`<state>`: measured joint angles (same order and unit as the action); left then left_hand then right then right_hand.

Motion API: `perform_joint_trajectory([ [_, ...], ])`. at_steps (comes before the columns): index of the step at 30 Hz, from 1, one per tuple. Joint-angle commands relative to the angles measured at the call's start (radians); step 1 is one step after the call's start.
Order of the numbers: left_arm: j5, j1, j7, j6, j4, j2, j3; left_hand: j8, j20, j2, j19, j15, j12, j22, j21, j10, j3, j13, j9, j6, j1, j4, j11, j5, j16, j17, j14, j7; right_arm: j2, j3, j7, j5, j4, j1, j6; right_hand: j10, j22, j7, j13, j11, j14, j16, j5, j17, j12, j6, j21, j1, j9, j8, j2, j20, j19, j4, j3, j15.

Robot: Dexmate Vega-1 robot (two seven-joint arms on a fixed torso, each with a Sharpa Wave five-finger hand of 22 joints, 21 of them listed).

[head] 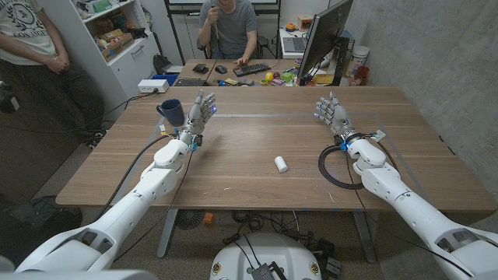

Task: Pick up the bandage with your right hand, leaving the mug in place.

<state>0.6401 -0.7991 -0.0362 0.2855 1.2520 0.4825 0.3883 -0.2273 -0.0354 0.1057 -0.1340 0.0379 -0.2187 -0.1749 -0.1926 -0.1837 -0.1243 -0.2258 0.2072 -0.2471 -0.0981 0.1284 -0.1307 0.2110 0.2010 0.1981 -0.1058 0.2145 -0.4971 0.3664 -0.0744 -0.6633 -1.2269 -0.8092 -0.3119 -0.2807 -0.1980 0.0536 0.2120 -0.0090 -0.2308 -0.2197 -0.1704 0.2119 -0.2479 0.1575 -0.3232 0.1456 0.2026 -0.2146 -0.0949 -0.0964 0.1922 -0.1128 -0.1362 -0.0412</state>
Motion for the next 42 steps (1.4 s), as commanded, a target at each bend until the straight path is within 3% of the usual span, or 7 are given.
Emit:
perform_joint_trajectory([
  [1, -0.009, 0.031, -0.004, 0.0, -0.035, -0.023, 0.014, -0.004, 0.0, 0.01, -0.009, 0.09, -0.008, -0.004, -0.004, -0.008, 0.0, -0.003, 0.003, -0.006, -0.006, 0.009, 0.0, 0.004, 0.006, 0.002, -0.009, -0.002, 0.006, -0.003, -0.03, -0.008, 0.05, 0.02, -0.016, -0.007, -0.002, 0.001, 0.002, 0.0, -0.007, -0.004, -0.006, 0.002, -0.004, 0.007, -0.006, 0.007, 0.003, -0.005, 0.001, -0.002, 0.008, 0.002, -0.008, -0.005],
  [8, -0.008, 0.026, -0.003, 0.003, -0.03, -0.021, 0.012, -0.003, -0.001, 0.01, -0.009, 0.09, -0.007, -0.004, -0.004, -0.008, -0.001, -0.003, 0.003, -0.006, -0.006, 0.009, -0.003, 0.004, 0.006, 0.002, -0.008, -0.001, -0.018, 0.004, -0.016, 0.018, 0.017, 0.011, -0.009, -0.006, -0.002, 0.0, 0.002, -0.001, -0.005, -0.002, -0.006, 0.001, -0.003, 0.006, -0.005, 0.01, 0.003, -0.004, 0.001, -0.002, 0.008, 0.003, -0.009, -0.004],
  [12, -0.007, 0.02, -0.002, 0.002, -0.023, -0.018, 0.01, -0.003, -0.001, 0.009, -0.009, 0.091, -0.007, -0.004, -0.004, -0.007, -0.001, -0.004, 0.003, -0.006, -0.006, 0.009, 0.001, 0.004, 0.005, 0.002, -0.007, -0.002, -0.099, 0.021, 0.038, 0.122, -0.088, -0.01, 0.012, 0.001, -0.002, -0.001, 0.002, -0.004, 0.0, 0.001, -0.008, 0.0, 0.0, 0.001, -0.001, 0.028, 0.003, -0.002, 0.005, -0.007, 0.001, 0.016, -0.014, -0.004],
  [19, -0.006, 0.014, 0.0, 0.008, -0.017, -0.016, 0.007, -0.002, -0.003, 0.009, -0.009, 0.09, -0.007, -0.004, -0.004, -0.007, -0.002, -0.004, 0.003, -0.005, -0.005, 0.009, -0.001, 0.004, 0.005, 0.002, -0.007, -0.001, -0.196, 0.028, 0.164, 0.265, -0.265, -0.075, 0.083, 0.003, -0.001, 0.0, 0.002, -0.011, 0.004, 0.004, -0.009, -0.002, 0.002, -0.003, 0.003, 0.065, 0.002, -0.002, 0.018, -0.008, -0.001, 0.044, -0.022, -0.011],
  [32, -0.001, -0.013, 0.007, 0.008, 0.019, -0.004, 0.0, 0.0, -0.005, 0.009, -0.009, 0.092, -0.006, -0.004, -0.004, -0.008, -0.003, -0.004, 0.004, 0.0, -0.006, 0.008, -0.002, 0.004, 0.004, 0.002, -0.004, -0.001, -0.355, 0.03, 0.357, 0.514, -0.587, -0.222, 0.33, 0.014, 0.0, -0.001, 0.003, -0.019, 0.055, 0.024, -0.008, -0.005, 0.008, -0.019, 0.013, 0.123, 0.002, 0.003, 0.033, -0.008, -0.012, 0.086, -0.032, -0.006],
  [37, 0.002, -0.021, 0.004, 0.013, 0.024, -0.003, 0.0, 0.002, -0.012, 0.009, -0.006, 0.094, -0.006, -0.003, -0.003, -0.009, -0.004, -0.004, 0.004, 0.003, -0.006, 0.008, 0.0, 0.004, 0.003, 0.002, -0.002, -0.001, -0.415, 0.017, 0.408, 0.598, -0.706, -0.305, 0.412, 0.029, 0.001, -0.002, 0.002, -0.016, 0.07, 0.028, -0.007, -0.006, 0.015, -0.02, 0.018, 0.124, 0.002, 0.004, 0.036, 0.003, -0.02, 0.088, -0.03, -0.011],
  [42, 0.005, -0.027, 0.0, 0.018, 0.03, -0.005, 0.0, 0.002, -0.013, 0.008, -0.006, 0.094, -0.006, -0.003, -0.002, -0.008, -0.005, -0.004, 0.004, 0.005, -0.006, 0.008, 0.003, 0.004, 0.003, 0.001, 0.0, -0.002, -0.474, 0.014, 0.453, 0.711, -0.855, -0.377, 0.598, 0.009, 0.001, 0.007, 0.002, -0.023, 0.059, 0.022, -0.007, -0.007, 0.007, 0.001, 0.019, 0.132, 0.002, -0.003, 0.037, 0.002, -0.016, 0.094, -0.03, -0.018],
])
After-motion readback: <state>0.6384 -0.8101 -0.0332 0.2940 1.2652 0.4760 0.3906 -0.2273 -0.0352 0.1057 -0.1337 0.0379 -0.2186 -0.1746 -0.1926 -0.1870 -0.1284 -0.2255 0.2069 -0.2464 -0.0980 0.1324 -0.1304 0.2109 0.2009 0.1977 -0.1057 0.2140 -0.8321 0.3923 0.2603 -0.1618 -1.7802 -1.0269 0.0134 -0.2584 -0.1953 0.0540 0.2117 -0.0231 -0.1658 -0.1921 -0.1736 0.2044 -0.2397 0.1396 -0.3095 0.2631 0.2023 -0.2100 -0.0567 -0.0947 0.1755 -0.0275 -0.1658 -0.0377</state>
